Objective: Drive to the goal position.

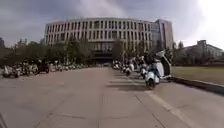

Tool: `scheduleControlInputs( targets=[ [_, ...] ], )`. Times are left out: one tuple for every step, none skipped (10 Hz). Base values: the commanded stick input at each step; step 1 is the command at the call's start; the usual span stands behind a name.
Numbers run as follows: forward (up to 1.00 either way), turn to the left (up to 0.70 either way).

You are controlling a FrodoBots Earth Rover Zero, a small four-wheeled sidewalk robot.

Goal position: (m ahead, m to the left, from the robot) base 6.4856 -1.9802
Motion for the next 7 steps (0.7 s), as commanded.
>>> scheduleControlInputs(
  targets=[
    [1.0, 0.0],
    [1.0, 0.0],
    [1.0, 0.0],
    [1.0, 0.0],
    [1.0, 0.0],
    [1.0, 0.0],
    [1.0, 0.0]
  ],
)
